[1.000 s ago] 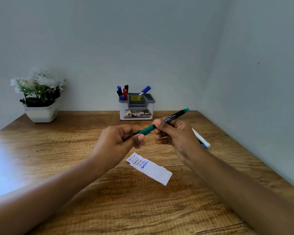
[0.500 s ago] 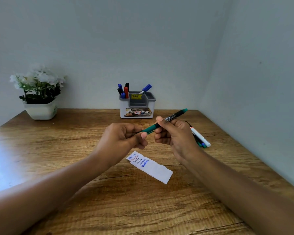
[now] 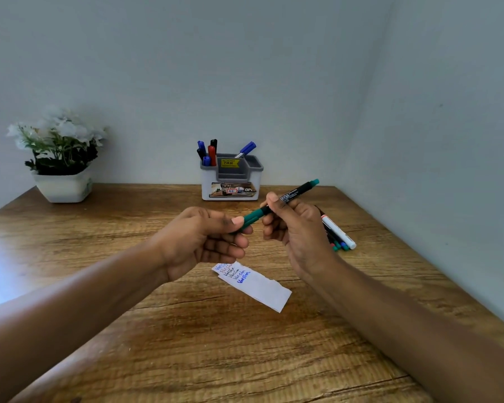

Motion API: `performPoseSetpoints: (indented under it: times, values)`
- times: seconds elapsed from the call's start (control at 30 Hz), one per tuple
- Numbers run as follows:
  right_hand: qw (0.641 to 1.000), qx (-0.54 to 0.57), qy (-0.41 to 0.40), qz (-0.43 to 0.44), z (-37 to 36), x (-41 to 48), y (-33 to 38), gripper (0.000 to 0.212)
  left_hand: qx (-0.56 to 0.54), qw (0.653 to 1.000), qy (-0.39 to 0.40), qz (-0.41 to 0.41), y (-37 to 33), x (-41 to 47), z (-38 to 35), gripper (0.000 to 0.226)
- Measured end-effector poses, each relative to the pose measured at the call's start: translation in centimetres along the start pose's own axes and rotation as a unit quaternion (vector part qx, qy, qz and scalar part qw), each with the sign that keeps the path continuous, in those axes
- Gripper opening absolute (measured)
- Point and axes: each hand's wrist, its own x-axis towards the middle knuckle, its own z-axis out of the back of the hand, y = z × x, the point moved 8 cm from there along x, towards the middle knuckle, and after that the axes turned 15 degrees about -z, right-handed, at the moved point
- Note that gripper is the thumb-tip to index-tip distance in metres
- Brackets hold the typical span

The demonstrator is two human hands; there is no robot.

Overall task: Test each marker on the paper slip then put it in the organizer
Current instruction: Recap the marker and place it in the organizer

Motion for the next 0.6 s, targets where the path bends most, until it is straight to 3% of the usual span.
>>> performPoseSetpoints:
  times: [0.1,0.13,0.27,0.37,0.43,0.5,0.6]
  values:
    - [0.973,0.214,-0.085,0.013,5.9,0.9,3.0,0.019,-0.024,0.999,0.005,0.026,0.7,-0.7,1.1,0.022]
    - [0.968,0.227,-0.103,0.039,7.8,0.9,4.1,0.02,-0.022,1.0,-0.002,0.021,0.6,-0.7,1.4,0.022]
    - [0.996,0.085,0.001,0.022,4.3,0.4,2.7,0.019,0.071,0.996,-0.014,-0.053,-0.2,0.0,1.1,0.024]
    - [0.997,0.024,0.071,0.002,1.2,-0.2,1.0,0.025,0.174,0.978,0.01,-0.113,-1.0,-0.7,1.0,0.025]
    - [0.996,0.049,0.078,-0.023,2.0,-0.2,0.9,0.025,0.292,0.934,0.052,-0.2,-2.4,-1.8,1.4,0.028]
    - [0.995,0.07,0.071,-0.022,3.2,-0.3,1.6,0.02,0.431,0.845,0.12,-0.293,-3.5,-3.1,1.0,0.031]
    - [0.998,0.025,0.05,-0.011,3.6,-0.4,2.2,0.009,0.488,0.769,0.204,-0.359,-3.3,-4.7,0.1,0.033]
